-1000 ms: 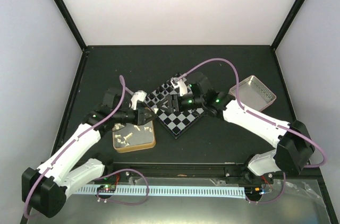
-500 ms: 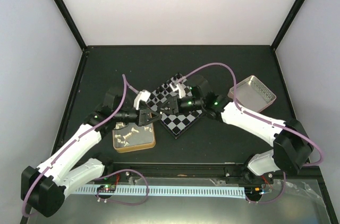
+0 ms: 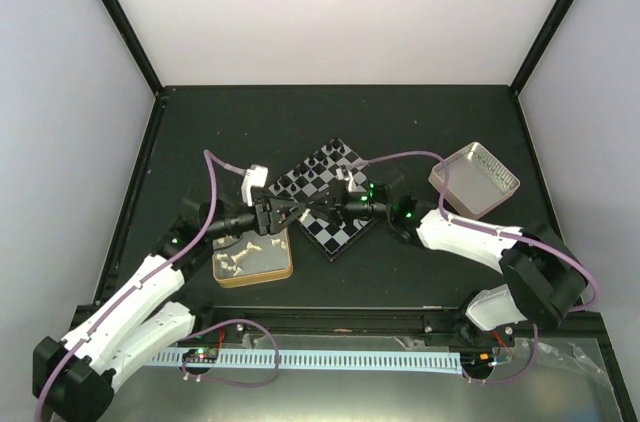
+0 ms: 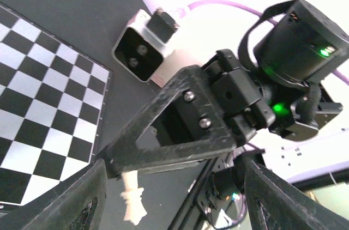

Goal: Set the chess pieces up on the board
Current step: Place the chess piece on the chessboard.

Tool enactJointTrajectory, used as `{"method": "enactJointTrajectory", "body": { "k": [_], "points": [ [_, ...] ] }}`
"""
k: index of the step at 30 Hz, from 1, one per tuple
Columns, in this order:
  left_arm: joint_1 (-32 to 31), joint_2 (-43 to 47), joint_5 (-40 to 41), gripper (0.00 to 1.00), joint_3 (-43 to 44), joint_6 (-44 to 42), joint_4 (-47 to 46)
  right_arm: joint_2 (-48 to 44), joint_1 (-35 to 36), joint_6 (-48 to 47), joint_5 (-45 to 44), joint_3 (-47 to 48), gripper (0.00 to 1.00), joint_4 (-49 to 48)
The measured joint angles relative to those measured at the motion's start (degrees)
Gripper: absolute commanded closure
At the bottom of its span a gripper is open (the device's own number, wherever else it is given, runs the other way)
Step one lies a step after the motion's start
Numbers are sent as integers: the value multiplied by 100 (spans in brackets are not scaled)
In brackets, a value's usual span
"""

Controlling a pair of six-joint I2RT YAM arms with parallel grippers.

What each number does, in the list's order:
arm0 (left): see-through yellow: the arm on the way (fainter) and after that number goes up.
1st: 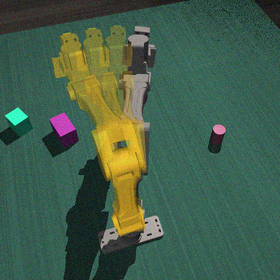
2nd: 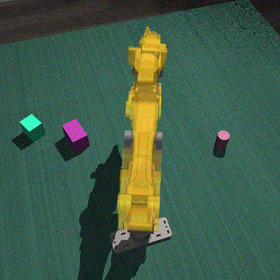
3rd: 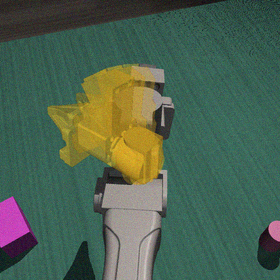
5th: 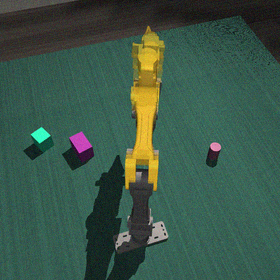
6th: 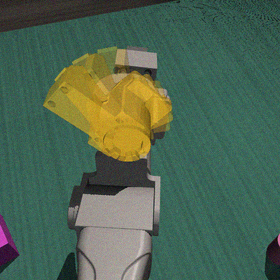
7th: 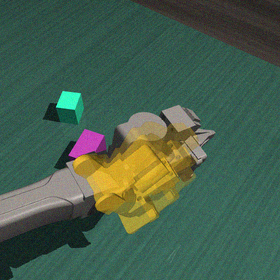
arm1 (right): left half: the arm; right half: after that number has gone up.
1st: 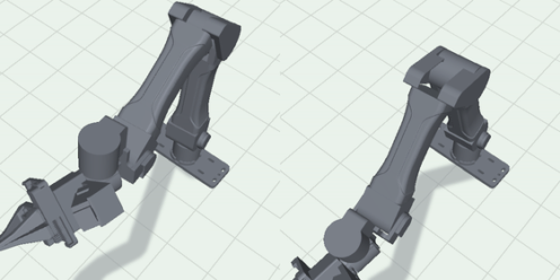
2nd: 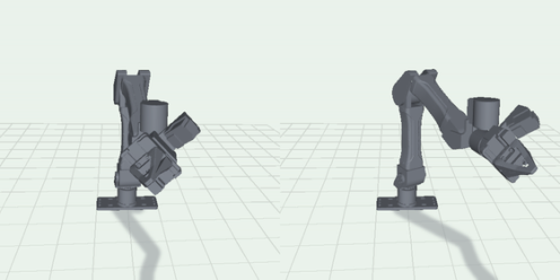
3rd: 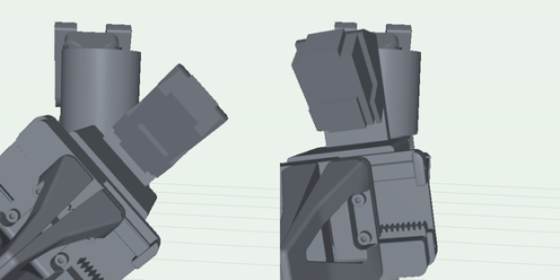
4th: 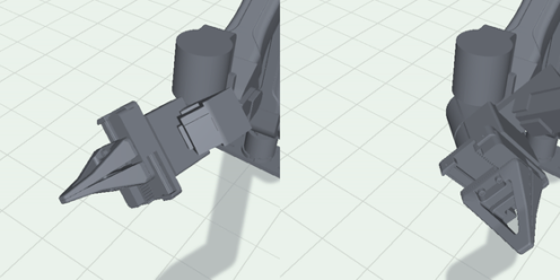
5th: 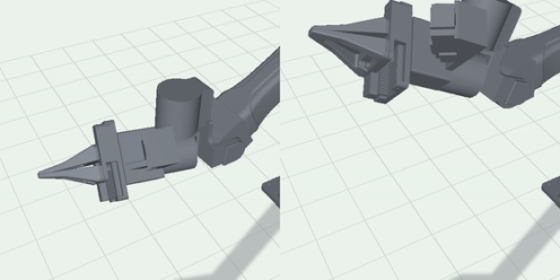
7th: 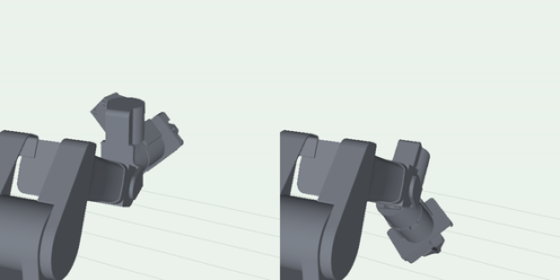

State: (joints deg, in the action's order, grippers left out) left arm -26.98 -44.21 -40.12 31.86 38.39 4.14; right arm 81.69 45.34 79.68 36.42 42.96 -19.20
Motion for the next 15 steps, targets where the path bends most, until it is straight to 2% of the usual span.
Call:
{"method": "enactJointTrajectory", "body": {
  "k": [5,7,12,15],
  "points": [
    [-339,83,684,35,-308,254,-319,20,-66,1285,-225,-166,99,-621],
    [-494,66,931,41,-317,254,-380,48,-72,1672,-299,-181,99,-772],
    [-765,-142,1375,65,-315,201,-474,76,-74,2391,-442,-365,99,-992],
    [-837,-317,1582,67,-308,136,-487,74,-74,2664,-551,-520,99,-1019]
  ]
}}
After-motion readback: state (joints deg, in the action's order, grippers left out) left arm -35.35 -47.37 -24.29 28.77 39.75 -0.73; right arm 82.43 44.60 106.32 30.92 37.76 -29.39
